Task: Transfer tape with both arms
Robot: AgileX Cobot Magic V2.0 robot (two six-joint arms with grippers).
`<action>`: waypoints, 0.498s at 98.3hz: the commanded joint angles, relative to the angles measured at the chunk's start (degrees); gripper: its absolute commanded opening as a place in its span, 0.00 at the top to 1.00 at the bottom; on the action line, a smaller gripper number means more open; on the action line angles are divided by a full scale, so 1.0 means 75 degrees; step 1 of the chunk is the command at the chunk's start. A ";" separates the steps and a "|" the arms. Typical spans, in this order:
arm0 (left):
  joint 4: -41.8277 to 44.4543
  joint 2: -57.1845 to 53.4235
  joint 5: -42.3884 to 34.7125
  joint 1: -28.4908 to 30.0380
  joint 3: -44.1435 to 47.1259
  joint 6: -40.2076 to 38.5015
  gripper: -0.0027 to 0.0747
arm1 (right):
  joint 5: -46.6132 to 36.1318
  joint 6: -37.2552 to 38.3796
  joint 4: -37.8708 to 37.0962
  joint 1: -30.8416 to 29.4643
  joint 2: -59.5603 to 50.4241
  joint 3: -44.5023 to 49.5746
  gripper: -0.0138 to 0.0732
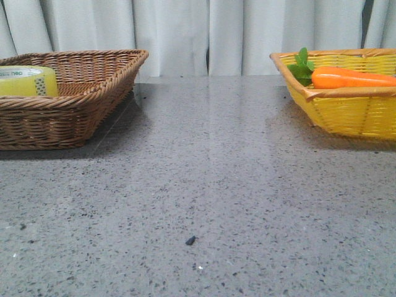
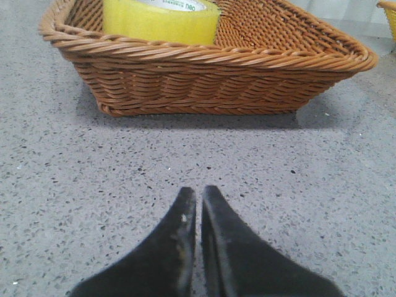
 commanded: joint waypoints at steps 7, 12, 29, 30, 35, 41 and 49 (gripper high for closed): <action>-0.0118 -0.0196 -0.0297 0.0021 0.0062 -0.0083 0.99 | 0.0282 -0.0061 -0.0018 -0.0212 -0.0170 0.0160 0.92; -0.0118 -0.0196 -0.0297 0.0021 0.0062 -0.0083 0.99 | 0.0216 -0.0061 -0.0018 -0.0212 -0.0170 0.0160 0.92; -0.0118 -0.0196 -0.0297 0.0021 0.0062 -0.0083 0.99 | 0.0201 -0.0061 -0.0018 -0.0212 -0.0170 0.0160 0.92; -0.0118 -0.0196 -0.0297 0.0021 0.0062 -0.0083 0.99 | 0.0201 -0.0061 -0.0018 -0.0212 -0.0170 0.0160 0.92; -0.0118 -0.0196 -0.0297 0.0021 0.0062 -0.0083 0.99 | 0.0201 -0.0061 -0.0018 -0.0212 -0.0170 0.0160 0.92; -0.0118 -0.0196 -0.0297 0.0021 0.0062 -0.0083 0.99 | 0.0201 -0.0061 -0.0018 -0.0212 -0.0170 0.0160 0.92; -0.0118 -0.0196 -0.0297 0.0021 0.0062 -0.0083 0.99 | 0.0201 -0.0061 -0.0018 -0.0212 -0.0170 0.0160 0.92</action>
